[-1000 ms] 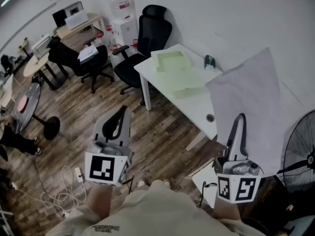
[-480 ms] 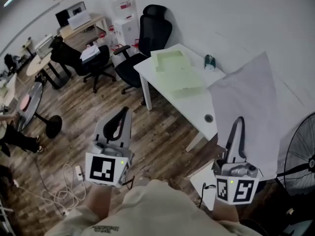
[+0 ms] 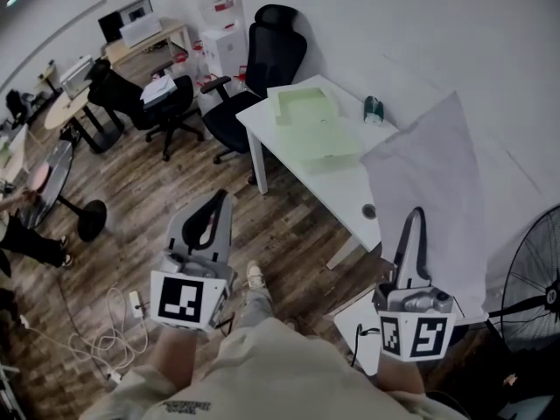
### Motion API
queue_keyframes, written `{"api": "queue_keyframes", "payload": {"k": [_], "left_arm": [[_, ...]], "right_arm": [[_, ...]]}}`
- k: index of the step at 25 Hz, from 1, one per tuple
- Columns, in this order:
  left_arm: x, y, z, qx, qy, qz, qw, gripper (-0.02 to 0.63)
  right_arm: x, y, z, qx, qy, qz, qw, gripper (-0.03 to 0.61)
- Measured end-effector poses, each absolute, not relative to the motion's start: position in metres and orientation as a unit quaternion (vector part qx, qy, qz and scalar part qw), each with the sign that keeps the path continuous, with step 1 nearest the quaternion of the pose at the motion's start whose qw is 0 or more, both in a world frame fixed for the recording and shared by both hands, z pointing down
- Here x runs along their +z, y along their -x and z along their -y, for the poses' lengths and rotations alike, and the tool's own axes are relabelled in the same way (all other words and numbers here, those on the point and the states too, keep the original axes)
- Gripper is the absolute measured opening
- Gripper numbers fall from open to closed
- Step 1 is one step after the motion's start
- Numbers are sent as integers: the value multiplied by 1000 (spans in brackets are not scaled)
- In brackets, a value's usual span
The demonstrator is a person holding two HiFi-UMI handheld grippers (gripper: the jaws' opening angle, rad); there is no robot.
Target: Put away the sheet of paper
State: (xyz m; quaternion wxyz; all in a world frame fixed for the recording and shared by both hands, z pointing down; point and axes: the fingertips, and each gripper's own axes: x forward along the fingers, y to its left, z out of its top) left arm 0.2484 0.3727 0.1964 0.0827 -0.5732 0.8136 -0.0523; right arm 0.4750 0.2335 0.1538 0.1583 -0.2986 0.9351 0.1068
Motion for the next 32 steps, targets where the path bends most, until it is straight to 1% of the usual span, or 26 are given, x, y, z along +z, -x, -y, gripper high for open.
{"api": "queue_keyframes", "payload": {"k": [6,15,21,32], "left_arm": [[199,-226,-364,-47,569,-817,76,21],[213,-167,-334,-50,570,-818,62,21],[223,-107,-300,-50,575,-815,52,21],[237,29,-237,-60,584,-809,33,21]], "right_arm": [[157,-447,-222,102,288,-940,154,23],[171,-383,-187,82,282,-946,138,23],[181,-320,-155,77,283,-948,124,23],[198,-185,-85,46,298,-949,95,23]]}}
